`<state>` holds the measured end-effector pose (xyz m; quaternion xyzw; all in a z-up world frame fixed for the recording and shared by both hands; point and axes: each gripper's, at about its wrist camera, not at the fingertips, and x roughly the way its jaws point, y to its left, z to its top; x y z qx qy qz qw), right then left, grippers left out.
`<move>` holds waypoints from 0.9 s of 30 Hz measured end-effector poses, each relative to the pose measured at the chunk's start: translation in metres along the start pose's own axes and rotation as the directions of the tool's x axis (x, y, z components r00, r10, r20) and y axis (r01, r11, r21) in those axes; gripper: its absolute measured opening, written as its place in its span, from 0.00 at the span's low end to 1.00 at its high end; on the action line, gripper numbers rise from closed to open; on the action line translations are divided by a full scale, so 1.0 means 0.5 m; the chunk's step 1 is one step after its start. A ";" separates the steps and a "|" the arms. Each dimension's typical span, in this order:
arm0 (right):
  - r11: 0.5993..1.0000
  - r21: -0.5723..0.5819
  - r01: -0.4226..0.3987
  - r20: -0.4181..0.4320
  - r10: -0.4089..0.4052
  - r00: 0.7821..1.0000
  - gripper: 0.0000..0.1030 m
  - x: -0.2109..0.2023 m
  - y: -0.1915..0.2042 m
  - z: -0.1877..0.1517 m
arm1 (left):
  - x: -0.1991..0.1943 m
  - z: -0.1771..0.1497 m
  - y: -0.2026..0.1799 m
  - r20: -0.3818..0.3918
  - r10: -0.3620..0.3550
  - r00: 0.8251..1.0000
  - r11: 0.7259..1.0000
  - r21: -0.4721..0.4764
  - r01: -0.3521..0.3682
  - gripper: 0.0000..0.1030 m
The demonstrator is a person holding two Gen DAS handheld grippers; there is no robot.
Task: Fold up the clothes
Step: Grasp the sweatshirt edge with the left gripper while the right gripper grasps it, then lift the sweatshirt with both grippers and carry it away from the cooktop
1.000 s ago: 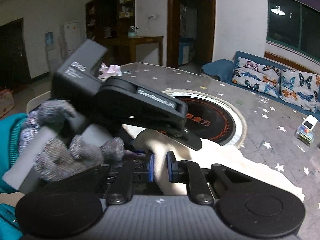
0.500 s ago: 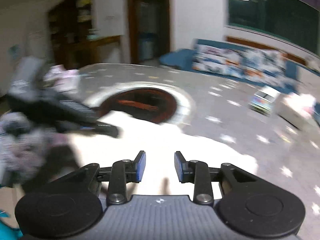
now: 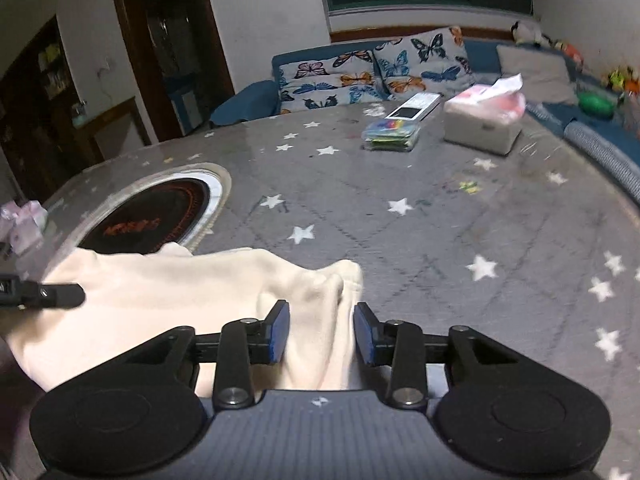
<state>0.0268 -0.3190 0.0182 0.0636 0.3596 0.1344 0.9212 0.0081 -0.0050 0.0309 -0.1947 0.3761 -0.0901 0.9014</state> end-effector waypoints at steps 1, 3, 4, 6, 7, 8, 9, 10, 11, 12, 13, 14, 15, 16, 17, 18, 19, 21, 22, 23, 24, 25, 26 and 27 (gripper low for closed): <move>1.000 0.005 -0.018 0.001 0.018 1.000 0.18 0.001 0.002 -0.001 | 0.000 0.001 -0.005 0.002 0.004 1.000 1.000 0.012 -0.004 0.18; 0.999 0.010 -0.036 0.016 0.036 0.999 0.12 -0.006 0.004 -0.002 | -0.002 0.006 -0.017 0.009 0.009 1.000 0.999 0.038 -0.009 0.18; 0.999 0.012 -0.044 0.024 0.043 0.999 0.10 -0.010 0.005 -0.002 | -0.003 0.008 -0.024 0.013 0.010 1.000 0.999 0.052 -0.011 0.18; 0.998 0.026 -0.056 0.049 0.054 0.997 0.10 -0.024 0.000 -0.001 | -0.006 0.016 -0.041 0.025 0.006 1.000 0.997 0.081 -0.008 0.17; 0.998 0.028 -0.054 0.063 0.052 0.997 0.09 -0.034 -0.004 0.000 | -0.006 0.020 -0.050 0.031 0.005 1.000 0.995 0.096 -0.008 0.17; 0.998 0.028 -0.049 0.077 0.047 0.996 0.09 -0.045 -0.007 0.001 | -0.006 0.024 -0.059 0.036 0.003 0.999 0.994 0.110 -0.007 0.17; 0.999 0.027 -0.044 0.091 0.041 0.995 0.09 -0.055 -0.010 0.002 | -0.004 0.029 -0.070 0.040 -0.003 0.999 0.992 0.122 -0.002 0.16; 0.999 0.027 -0.039 0.105 0.036 0.994 0.09 -0.066 -0.014 0.003 | -0.002 0.034 -0.081 0.042 -0.009 0.999 0.991 0.135 0.003 0.16; 0.999 0.026 -0.024 0.120 0.021 0.993 0.09 -0.079 -0.018 0.006 | 0.002 0.039 -0.095 0.042 -0.015 0.999 0.989 0.149 0.009 0.16; 1.000 0.025 -0.012 0.130 0.009 0.991 0.09 -0.089 -0.024 0.011 | 0.006 0.043 -0.110 0.044 -0.024 0.999 0.986 0.168 0.016 0.16; 1.000 0.026 0.001 0.140 -0.004 0.990 0.09 -0.098 -0.031 0.015 | 0.011 0.046 -0.126 0.046 -0.032 0.998 0.982 0.188 0.023 0.16; 0.999 0.028 0.018 0.149 -0.022 0.989 0.09 -0.107 -0.040 0.018 | 0.018 0.049 -0.144 0.049 -0.038 0.998 0.978 0.209 0.027 0.16; 0.999 0.033 0.043 0.159 -0.048 0.986 0.09 -0.117 -0.054 0.023 | 0.027 0.052 -0.162 0.047 -0.047 0.998 0.973 0.226 0.035 0.16; 0.997 0.037 0.068 0.167 -0.073 0.983 0.09 -0.125 -0.067 0.027 | 0.038 0.054 -0.180 0.045 -0.055 0.997 0.969 0.242 0.043 0.16; 0.995 0.041 0.090 0.173 -0.096 0.980 0.09 -0.132 -0.080 0.031 | 0.051 0.057 -0.197 0.037 -0.063 0.997 0.966 0.253 0.052 0.15; 0.993 0.045 0.112 0.179 -0.118 0.977 0.06 -0.139 -0.092 0.035 | 0.065 0.059 -0.215 0.030 -0.072 0.997 0.963 0.264 0.061 0.15; 0.990 0.047 0.134 0.181 -0.141 0.973 0.06 -0.142 -0.104 0.039 | 0.078 0.061 -0.232 0.022 -0.080 0.997 0.959 0.275 0.070 0.15; 0.983 0.051 0.178 0.182 -0.184 0.966 0.06 -0.146 -0.127 0.048 | 0.106 0.062 -0.266 0.005 -0.092 0.996 0.949 0.302 0.086 0.15; 0.978 0.054 0.200 0.182 -0.206 0.961 0.06 -0.147 -0.138 0.052 | 0.121 0.063 -0.284 -0.004 -0.097 0.995 0.944 0.316 0.093 0.15; 0.974 0.056 0.221 0.182 -0.228 0.957 0.06 -0.149 -0.150 0.056 | 0.135 0.062 -0.302 -0.011 -0.103 0.995 0.939 0.327 0.101 0.15; 0.968 0.058 0.243 0.182 -0.249 0.951 0.06 -0.151 -0.161 0.060 | 0.148 0.061 -0.320 -0.017 -0.110 0.994 0.934 0.340 0.110 0.15; 0.963 0.060 0.264 0.182 -0.271 0.945 0.06 -0.152 -0.173 0.064 | 0.161 0.061 -0.337 -0.024 -0.118 0.993 0.929 0.352 0.118 0.15; 0.956 0.062 0.285 0.182 -0.292 0.939 0.06 -0.154 -0.184 0.069 | 0.174 0.060 -0.354 -0.030 -0.124 0.992 0.923 0.363 0.127 0.15; 0.950 0.064 0.306 0.182 -0.313 0.932 0.06 -0.156 -0.196 0.073 | 0.186 0.059 -0.369 -0.036 -0.130 0.991 0.918 0.374 0.134 0.15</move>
